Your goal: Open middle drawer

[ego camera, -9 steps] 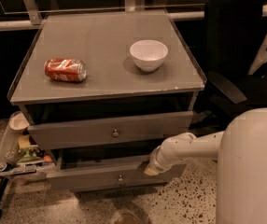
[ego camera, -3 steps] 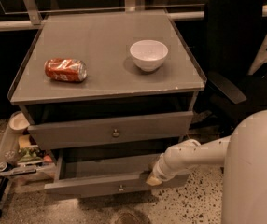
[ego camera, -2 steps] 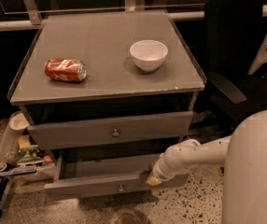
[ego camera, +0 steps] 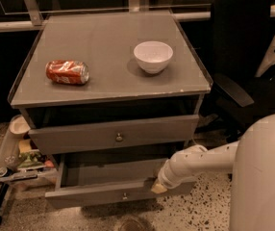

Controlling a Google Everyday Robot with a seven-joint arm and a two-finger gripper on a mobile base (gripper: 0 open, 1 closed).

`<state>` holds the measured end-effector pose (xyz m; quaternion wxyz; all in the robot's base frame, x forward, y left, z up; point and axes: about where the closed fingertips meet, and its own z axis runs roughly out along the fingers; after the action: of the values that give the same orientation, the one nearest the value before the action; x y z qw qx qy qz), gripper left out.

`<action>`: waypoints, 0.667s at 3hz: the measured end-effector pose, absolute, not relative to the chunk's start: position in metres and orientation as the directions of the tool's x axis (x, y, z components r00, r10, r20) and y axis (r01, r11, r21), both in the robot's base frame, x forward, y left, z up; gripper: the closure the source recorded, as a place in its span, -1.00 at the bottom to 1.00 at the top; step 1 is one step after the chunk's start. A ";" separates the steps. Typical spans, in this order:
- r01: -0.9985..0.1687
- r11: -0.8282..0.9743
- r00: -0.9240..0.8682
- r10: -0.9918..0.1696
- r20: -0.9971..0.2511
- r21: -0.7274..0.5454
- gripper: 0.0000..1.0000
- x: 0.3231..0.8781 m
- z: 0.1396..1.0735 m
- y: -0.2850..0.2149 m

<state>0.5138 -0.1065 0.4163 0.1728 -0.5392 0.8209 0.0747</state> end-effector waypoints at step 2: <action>-0.899 0.437 -0.392 -0.841 -0.373 -0.041 1.00 0.504 0.419 -0.108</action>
Offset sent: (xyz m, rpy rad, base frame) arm -0.1663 -0.0532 0.0071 0.0009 0.1744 -0.1657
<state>0.5040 -0.1084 0.4187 0.1718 -0.5241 0.8299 0.0839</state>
